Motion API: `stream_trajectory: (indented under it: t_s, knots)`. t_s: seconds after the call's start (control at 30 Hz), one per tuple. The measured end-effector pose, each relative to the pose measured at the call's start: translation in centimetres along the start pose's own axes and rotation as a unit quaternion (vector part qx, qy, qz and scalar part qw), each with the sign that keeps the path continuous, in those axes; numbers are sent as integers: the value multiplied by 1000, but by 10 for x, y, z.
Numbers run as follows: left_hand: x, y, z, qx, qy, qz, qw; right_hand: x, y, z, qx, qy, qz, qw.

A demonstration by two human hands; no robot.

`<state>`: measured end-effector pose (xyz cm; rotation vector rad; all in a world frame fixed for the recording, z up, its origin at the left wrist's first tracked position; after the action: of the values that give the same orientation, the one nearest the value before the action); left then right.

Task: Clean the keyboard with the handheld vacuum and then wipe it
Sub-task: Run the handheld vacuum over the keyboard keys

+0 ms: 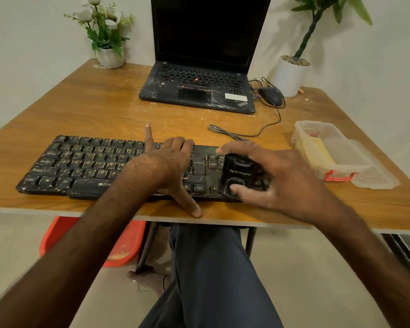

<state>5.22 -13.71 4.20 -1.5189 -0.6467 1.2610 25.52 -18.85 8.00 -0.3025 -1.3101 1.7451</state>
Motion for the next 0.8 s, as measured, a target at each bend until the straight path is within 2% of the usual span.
stream_trajectory:
  t_s: [0.07, 0.2, 0.37, 0.53, 0.7, 0.8]
  knots:
    - [0, 1, 0, 0, 2, -2, 1000, -5, 1, 0, 15, 0, 8, 1000]
    - [0, 1, 1, -2, 0, -1, 1000, -2, -11, -22, 6, 62, -45, 997]
    - [1, 1, 1, 1, 0, 1, 1000, -6, 1, -3, 11, 6, -10, 1000]
    - [-2, 0, 0, 7, 5, -4, 1000, -1, -12, -22, 17, 63, -40, 997]
    - [-2, 1, -1, 7, 1, -1, 1000, 0, 15, 11, 53, -12, 28, 998]
    - [-2, 0, 0, 7, -3, 0, 1000, 16, 5, -7, -5, 17, -14, 1000]
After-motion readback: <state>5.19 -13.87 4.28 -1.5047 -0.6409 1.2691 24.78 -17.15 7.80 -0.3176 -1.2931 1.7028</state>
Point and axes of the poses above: each hand's wrist, its own x-axis towards the middle knuckle, its own y-axis out of the palm, z = x × y, the point moved 3 cm from there along x, towards the middle knuckle, and after that the axes turned 4 degrees about y, right-handed, at the moved point
